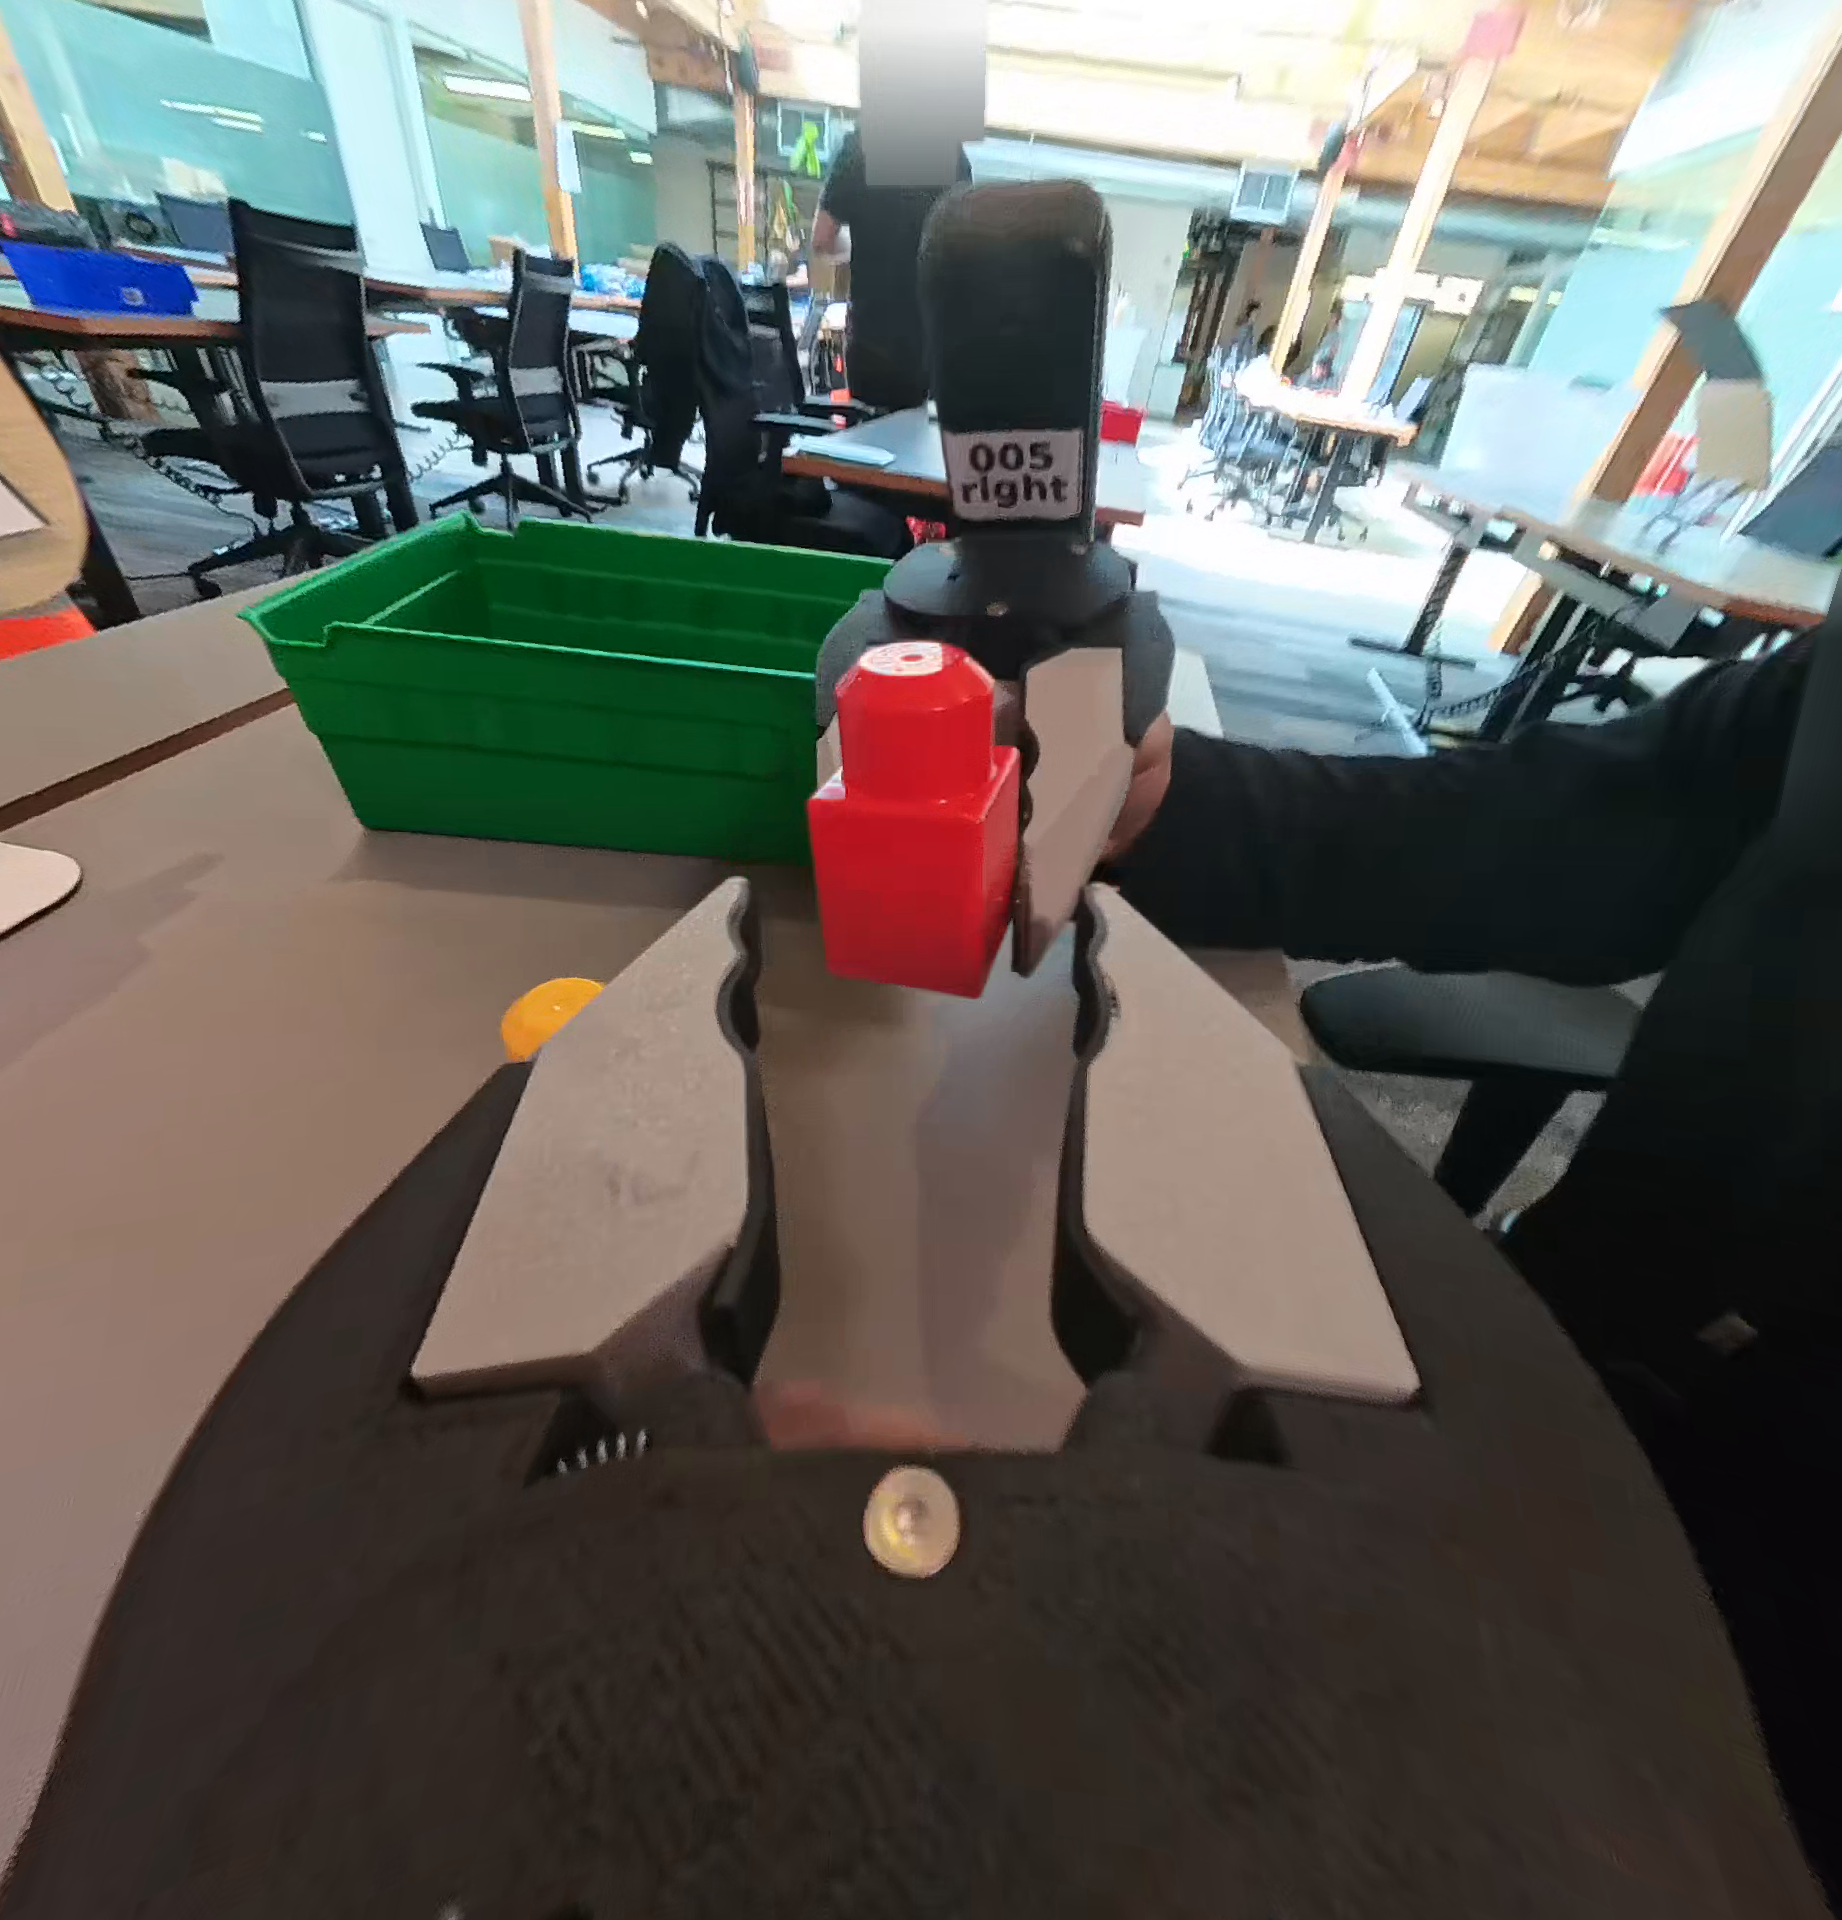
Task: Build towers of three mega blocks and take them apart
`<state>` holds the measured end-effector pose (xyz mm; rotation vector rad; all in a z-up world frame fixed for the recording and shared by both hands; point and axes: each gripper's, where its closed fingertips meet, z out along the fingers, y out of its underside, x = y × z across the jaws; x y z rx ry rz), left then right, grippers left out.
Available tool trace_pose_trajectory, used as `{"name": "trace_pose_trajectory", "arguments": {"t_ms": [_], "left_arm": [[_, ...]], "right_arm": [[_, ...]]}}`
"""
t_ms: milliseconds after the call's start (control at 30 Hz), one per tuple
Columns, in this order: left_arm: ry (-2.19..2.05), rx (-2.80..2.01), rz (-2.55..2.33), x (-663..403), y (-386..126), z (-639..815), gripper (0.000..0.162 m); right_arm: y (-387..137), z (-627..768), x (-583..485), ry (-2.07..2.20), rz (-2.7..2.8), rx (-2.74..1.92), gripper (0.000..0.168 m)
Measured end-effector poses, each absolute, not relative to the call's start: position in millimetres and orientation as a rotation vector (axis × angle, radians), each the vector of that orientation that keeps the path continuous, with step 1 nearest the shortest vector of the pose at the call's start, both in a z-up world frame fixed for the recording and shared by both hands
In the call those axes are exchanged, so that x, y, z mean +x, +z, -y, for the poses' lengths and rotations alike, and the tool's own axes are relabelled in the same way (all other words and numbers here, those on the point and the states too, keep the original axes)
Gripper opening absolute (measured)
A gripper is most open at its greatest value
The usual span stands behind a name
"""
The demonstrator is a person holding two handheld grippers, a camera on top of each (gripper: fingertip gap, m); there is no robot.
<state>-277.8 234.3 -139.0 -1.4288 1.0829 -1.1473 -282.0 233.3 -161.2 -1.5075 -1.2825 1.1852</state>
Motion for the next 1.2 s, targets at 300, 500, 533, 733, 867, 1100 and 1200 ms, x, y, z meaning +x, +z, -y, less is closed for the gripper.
{"name": "trace_pose_trajectory", "arguments": {"t_ms": [300,500,533,733,867,1100,1200], "left_arm": [[-1.100,-1.398,-1.163,-267,-140,-235,0.036],[-1.034,-1.477,-1.111,-275,-148,-254,0.035],[-1.037,-1.482,-1.111,-273,-150,-254,0.035],[-1.025,-1.498,-1.135,-259,-162,-252,0.035],[-1.028,-1.509,-1.134,-254,-167,-251,0.035],[-1.086,-1.549,-1.095,-258,-176,-253,0.039],[-1.065,-1.554,-1.109,-258,-180,-251,0.042]], "right_arm": [[-167,-228,-282,1.232,1.321,-1.525,0.032],[-133,-253,-258,1.290,1.104,-1.464,0.037],[-126,-255,-255,1.320,1.065,-1.441,0.038],[-129,-257,-263,1.285,1.045,-1.440,0.040],[-143,-253,-276,1.230,1.099,-1.458,0.026],[-153,-257,-282,1.194,1.106,-1.500,0.025],[-146,-256,-279,1.297,1.063,-1.487,0.025]]}}
